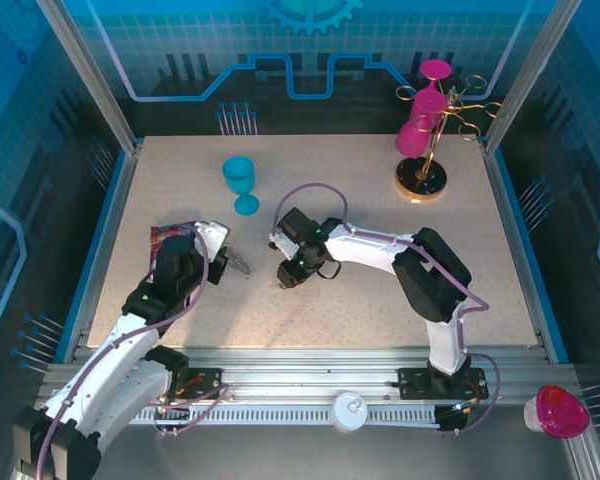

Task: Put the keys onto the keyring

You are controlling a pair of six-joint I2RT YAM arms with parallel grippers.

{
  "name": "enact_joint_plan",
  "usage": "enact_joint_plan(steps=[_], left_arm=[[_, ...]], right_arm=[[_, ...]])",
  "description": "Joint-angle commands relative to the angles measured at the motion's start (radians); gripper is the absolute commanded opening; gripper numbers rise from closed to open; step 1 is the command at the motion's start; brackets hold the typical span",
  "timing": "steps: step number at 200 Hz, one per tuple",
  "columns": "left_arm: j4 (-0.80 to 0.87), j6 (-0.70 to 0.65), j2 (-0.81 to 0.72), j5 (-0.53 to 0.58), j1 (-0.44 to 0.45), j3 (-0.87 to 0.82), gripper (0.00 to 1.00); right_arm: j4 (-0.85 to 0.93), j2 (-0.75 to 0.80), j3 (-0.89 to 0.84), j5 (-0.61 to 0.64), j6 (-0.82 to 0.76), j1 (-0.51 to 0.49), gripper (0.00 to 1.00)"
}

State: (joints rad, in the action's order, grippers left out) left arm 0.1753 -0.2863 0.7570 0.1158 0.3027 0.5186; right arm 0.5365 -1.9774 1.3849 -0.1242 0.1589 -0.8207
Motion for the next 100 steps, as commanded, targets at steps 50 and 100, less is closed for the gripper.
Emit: enact_joint_plan(steps=[50,100], left_arm=[[-0.040,0.010,0.004,-0.033,-0.011,-0.005,0.00],[-0.040,0.008,0.002,-0.034,-0.011,-0.004,0.00]], right_arm=[[0.078,-0.072,0.064,-0.043,-0.051,-0.009,0.36],[0.102,-0.087,0.076,-0.037,-0.064,-0.018,0.35]])
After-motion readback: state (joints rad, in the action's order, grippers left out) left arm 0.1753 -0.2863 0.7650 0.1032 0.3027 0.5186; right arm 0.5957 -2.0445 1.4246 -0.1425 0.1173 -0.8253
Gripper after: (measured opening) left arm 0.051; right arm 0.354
